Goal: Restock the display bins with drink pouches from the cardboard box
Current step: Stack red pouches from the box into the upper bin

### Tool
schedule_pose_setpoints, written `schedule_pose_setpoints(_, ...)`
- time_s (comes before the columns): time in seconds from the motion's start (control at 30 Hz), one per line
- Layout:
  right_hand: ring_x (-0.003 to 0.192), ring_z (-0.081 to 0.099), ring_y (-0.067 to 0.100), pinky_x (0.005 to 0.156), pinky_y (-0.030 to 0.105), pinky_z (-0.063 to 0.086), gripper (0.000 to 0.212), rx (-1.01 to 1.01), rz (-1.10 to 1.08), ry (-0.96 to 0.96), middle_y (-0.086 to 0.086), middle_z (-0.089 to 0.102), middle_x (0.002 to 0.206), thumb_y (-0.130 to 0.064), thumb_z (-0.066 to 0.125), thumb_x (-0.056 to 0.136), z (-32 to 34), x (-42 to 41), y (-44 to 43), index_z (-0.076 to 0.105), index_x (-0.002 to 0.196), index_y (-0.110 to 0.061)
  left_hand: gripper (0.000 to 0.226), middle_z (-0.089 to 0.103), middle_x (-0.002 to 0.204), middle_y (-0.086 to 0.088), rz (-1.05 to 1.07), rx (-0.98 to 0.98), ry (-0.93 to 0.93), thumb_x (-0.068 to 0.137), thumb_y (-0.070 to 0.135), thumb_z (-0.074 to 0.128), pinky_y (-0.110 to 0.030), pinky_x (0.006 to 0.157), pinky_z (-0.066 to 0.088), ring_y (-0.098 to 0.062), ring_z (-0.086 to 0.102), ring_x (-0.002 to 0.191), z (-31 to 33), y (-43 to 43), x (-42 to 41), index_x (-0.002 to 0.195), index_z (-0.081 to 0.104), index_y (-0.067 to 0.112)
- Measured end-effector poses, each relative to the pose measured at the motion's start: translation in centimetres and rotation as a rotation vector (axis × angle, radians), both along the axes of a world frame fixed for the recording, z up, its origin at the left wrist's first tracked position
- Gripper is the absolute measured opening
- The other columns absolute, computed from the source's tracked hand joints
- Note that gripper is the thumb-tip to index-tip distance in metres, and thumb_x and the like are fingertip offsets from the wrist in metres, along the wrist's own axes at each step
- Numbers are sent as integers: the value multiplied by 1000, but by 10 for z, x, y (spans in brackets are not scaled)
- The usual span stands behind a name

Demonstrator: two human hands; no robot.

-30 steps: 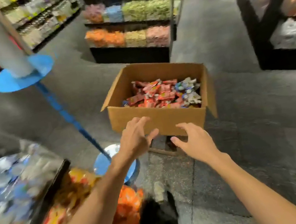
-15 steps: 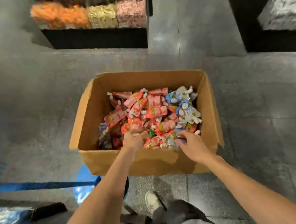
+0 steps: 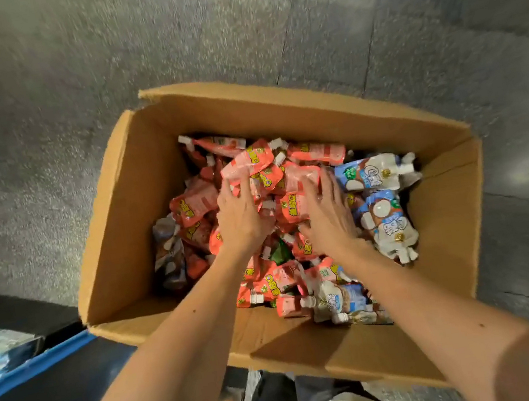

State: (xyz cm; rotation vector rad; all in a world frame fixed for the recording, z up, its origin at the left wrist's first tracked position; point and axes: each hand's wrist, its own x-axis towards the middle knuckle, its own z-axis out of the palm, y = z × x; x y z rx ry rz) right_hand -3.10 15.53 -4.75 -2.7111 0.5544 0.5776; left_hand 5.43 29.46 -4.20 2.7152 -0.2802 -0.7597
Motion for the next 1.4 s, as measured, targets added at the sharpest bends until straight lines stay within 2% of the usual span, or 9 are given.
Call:
schedule_pose_setpoints(0.13, 151, 1, 41, 117, 63, 5, 122, -189, 117, 25, 22, -3, 164, -40, 86, 69, -19, 27, -7, 5, 158, -15, 124, -5, 164, -18, -195, 149, -59, 75, 41, 84, -52, 118, 19, -38, -1, 151, -19, -14, 33, 157, -9, 31)
schedule_pose_setpoints(0.3, 148, 14, 45, 109, 77, 13, 137, -326, 246, 133, 24, 12, 162, -48, 90, 58, -36, 41, -4, 2, 156, -10, 142, 1, 160, -25, -353, 248, 25, 60, 55, 89, -58, 113, 26, -44, 8, 148, -29, -21, 64, 156, -12, 27)
schedule_pose_setpoints(0.6, 133, 46, 39, 97, 61, 41, 51, -369, 261, 40, 19, 49, 144, -17, 84, 66, -35, 43, -4, 65, 113, -7, 112, 48, 132, -14, -230, 198, 105, 72, 46, 83, -59, 99, 36, -38, 41, 125, -27, -4, 61, 154, 7, 35)
schedule_pose_setpoints(0.73, 147, 19, 38, 102, 59, 36, 44, -218, 227, 79, 18, 19, 161, -5, 64, 85, -19, 41, -4, 54, 129, -5, 96, 63, 113, -16, -154, 35, 180, 78, 48, 76, -49, 91, 45, -42, 57, 109, -31, 21, 62, 151, 18, 28)
schedule_pose_setpoints(0.93, 152, 0, 29, 111, 59, 26, 47, -76, 194, 86, 7, 5, 166, -29, 76, 84, -2, 29, -7, 59, 124, -11, 85, 62, 120, 3, 187, -303, 420, 71, 38, 77, -32, 90, 46, -24, 59, 109, -8, 43, 45, 145, 35, 31)
schedule_pose_setpoints(1.07, 141, 34, 27, 108, 50, 33, 45, 20, 79, 60, 3, 48, 147, -38, 73, 86, 12, 21, 1, 63, 122, -14, 60, 66, 96, 5, 478, -596, 481, 75, 10, 78, -16, 69, 50, -13, 65, 89, 21, 51, 22, 127, 49, 19)
schedule_pose_setpoints(1.2, 75, 63, 16, 60, 27, 46, 26, 433, -398, 58, 4, 72, 94, -40, 75, 82, 48, 25, 13, 67, 96, -20, 48, 65, 88, -4, 712, -805, 534, 79, 6, 76, -32, 67, 49, -21, 60, 77, 61, 71, 5, 119, 50, 11)
schedule_pose_setpoints(1.27, 73, 68, 15, 63, 25, 51, 31, 738, -636, 90, 5, 75, 93, -32, 81, 77, 62, 28, 19, 68, 97, -12, 47, 63, 88, -6, 841, -938, 541, 75, 3, 77, -42, 74, 45, -27, 57, 78, 81, 86, -4, 115, 53, 8)
schedule_pose_setpoints(1.4, 91, 72, 24, 84, 42, 59, 91, 993, -638, 102, 7, 74, 106, -51, 93, 45, 103, 35, 63, 61, 119, -10, 39, 59, 85, -9, 992, -1187, 494, 70, -2, 73, -43, 76, 48, -27, 57, 79, 123, 122, -45, 104, 57, 12)
